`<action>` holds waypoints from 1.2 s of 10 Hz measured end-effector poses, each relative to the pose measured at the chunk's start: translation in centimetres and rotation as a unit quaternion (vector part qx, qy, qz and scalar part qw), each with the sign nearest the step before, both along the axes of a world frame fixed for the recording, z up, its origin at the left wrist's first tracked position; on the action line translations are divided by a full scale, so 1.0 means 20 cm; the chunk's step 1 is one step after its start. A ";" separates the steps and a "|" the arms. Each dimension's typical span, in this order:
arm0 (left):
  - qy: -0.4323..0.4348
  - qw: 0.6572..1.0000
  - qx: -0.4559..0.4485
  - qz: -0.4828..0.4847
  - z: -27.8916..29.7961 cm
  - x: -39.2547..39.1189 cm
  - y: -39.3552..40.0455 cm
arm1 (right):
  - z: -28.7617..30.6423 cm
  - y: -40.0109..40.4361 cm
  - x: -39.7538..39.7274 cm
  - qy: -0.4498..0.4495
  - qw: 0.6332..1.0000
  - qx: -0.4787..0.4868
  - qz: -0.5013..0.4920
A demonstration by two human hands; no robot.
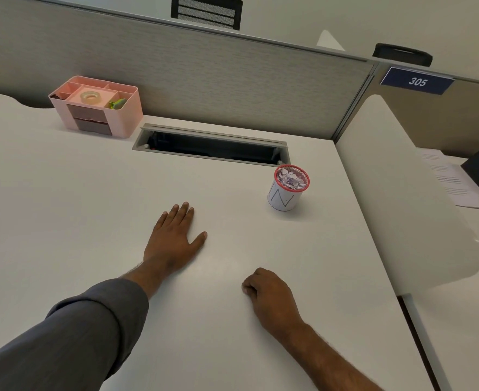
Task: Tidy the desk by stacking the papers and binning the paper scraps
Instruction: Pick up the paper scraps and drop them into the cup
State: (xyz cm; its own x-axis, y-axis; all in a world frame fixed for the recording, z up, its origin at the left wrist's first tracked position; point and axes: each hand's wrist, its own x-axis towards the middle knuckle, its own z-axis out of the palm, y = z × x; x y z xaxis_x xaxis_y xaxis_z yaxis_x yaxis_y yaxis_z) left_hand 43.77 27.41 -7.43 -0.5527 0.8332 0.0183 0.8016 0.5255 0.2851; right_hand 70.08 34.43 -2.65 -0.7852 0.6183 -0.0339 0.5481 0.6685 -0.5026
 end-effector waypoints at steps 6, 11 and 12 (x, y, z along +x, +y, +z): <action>-0.002 1.000 0.003 0.000 -0.01 -0.01 0.00 | 0.06 0.28 -0.05 -0.044 0.993 0.103 0.029; -0.008 1.000 0.010 0.001 -0.01 0.00 0.00 | 0.51 0.99 -0.37 0.087 0.978 0.056 -0.183; -0.009 1.000 0.010 0.002 -0.01 0.00 0.00 | 0.49 1.00 -0.38 0.050 0.981 0.063 -0.177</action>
State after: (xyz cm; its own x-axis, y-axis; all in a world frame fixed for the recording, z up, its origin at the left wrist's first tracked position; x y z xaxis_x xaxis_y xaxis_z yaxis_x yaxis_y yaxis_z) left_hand 43.76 27.40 -7.62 -0.5560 0.8308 0.0251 0.7945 0.5224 0.3097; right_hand 62.41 54.33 7.14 -0.5152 0.8477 0.1266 0.7093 0.5046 -0.4922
